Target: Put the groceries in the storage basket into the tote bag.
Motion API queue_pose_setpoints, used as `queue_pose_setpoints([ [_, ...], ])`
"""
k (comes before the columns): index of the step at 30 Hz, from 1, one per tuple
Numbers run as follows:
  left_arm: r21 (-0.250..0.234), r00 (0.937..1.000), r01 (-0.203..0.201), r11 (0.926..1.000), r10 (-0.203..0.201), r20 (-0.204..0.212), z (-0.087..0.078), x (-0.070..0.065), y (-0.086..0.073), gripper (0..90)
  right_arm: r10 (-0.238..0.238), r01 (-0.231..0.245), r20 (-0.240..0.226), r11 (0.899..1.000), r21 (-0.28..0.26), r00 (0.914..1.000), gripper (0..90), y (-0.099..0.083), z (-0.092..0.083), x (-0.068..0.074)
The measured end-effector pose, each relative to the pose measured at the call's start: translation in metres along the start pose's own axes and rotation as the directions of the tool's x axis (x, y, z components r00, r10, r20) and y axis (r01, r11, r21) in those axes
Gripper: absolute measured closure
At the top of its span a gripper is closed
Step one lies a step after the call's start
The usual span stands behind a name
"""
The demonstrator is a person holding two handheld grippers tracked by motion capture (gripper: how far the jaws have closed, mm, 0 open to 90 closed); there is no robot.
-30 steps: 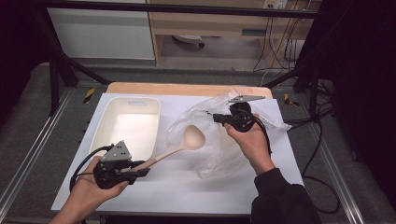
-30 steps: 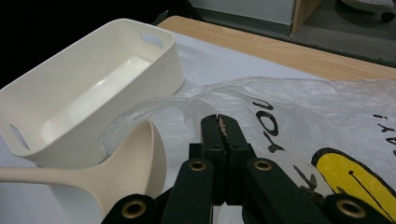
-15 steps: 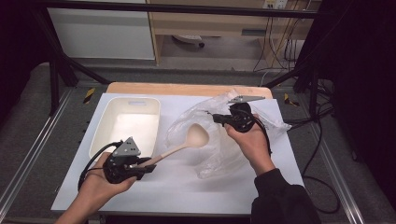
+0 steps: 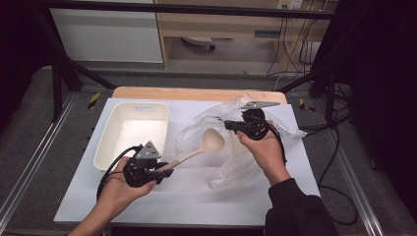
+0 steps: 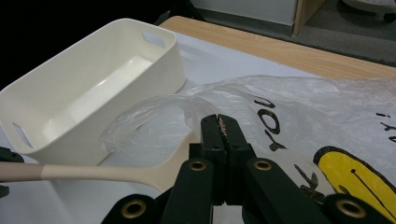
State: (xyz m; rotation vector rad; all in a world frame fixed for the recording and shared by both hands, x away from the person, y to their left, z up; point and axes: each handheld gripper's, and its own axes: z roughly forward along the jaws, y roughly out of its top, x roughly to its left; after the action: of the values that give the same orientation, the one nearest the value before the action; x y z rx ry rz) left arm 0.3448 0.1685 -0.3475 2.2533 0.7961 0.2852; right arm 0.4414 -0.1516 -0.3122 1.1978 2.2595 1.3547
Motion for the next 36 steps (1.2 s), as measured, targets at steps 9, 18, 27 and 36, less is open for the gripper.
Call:
queue_pose_setpoints([
  [9,0.005,0.9998,0.007,1.0,-0.007,0.016,0.021,-0.004,0.007,68.7,0.0,0.0,-0.002,1.0,-0.006,1.0,90.0,-0.001,-0.002,-0.001],
  [18,0.009,0.9999,0.012,0.9999,-0.012,-0.003,0.035,-0.007,0.011,68.8,0.002,-0.002,-0.007,1.0,-0.007,1.0,90.0,-0.002,-0.004,-0.001],
  [27,-0.003,0.9998,0.019,0.9998,-0.019,-0.005,0.055,-0.014,0.024,68.7,-0.002,0.001,-0.012,1.0,-0.007,0.9999,90.0,-0.004,-0.005,-0.001],
  [36,-0.03,0.9993,0.038,0.9989,-0.037,0.004,0.081,-0.016,0.031,68.8,-0.002,0.001,-0.018,1.0,-0.009,0.9998,90.0,-0.008,-0.009,-0.002],
])
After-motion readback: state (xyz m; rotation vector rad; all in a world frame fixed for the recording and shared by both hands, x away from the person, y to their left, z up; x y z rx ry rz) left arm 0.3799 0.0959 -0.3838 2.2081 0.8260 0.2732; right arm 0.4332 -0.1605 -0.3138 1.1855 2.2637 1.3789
